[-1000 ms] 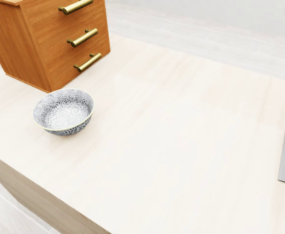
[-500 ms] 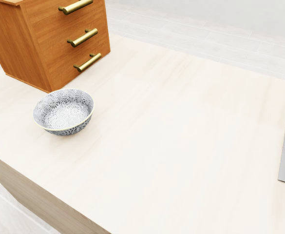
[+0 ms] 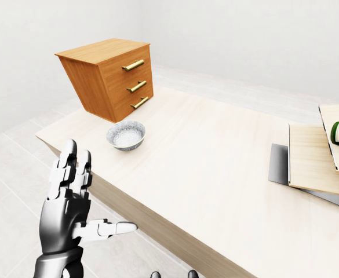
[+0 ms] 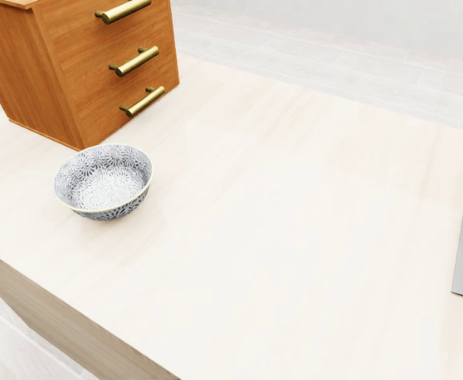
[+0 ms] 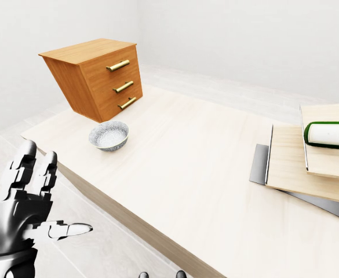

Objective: Put the wine bottle on the wine rack.

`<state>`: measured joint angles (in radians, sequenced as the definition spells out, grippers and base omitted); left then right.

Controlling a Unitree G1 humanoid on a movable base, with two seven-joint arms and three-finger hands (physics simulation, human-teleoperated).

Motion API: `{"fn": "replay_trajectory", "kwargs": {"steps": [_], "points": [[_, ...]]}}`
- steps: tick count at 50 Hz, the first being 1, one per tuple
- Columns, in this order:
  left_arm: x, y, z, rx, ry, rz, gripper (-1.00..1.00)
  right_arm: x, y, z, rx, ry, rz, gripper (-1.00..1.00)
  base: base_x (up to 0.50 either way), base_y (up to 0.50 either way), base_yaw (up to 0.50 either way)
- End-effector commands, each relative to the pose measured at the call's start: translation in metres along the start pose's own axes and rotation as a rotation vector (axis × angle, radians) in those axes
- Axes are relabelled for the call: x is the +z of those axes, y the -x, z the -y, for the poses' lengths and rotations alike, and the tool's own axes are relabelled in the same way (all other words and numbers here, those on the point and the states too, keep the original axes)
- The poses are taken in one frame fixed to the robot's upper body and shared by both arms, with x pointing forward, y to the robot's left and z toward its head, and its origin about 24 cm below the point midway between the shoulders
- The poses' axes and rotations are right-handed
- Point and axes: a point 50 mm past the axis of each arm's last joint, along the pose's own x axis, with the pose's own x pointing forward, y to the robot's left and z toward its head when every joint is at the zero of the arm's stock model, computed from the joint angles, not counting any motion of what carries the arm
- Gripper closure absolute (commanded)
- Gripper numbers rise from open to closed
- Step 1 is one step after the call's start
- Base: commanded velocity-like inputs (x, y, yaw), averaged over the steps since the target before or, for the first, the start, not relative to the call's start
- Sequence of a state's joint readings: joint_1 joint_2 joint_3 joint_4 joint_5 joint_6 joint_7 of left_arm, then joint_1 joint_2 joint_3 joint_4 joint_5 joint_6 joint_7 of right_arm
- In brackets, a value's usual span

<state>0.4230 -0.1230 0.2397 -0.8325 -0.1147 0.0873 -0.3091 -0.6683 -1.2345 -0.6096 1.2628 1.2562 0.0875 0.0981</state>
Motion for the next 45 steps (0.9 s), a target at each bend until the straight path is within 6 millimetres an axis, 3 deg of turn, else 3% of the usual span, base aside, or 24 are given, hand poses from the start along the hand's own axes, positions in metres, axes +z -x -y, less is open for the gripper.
{"fn": "replay_trajectory", "kwargs": {"steps": [1, 45], "points": [[0.001, -0.001, 0.001, -0.003, -0.003, 0.007, -1.0, -0.029, 0.004, 0.026, -0.151, 0.113, -0.097, 1.0, 0.0, 0.0, 0.0], [0.007, -0.005, 0.008, -0.018, -0.01, 0.037, -1.0, 0.004, 0.007, 0.035, -0.305, 0.115, -0.014, 1.0, 0.0, 0.0, 0.0]]}}
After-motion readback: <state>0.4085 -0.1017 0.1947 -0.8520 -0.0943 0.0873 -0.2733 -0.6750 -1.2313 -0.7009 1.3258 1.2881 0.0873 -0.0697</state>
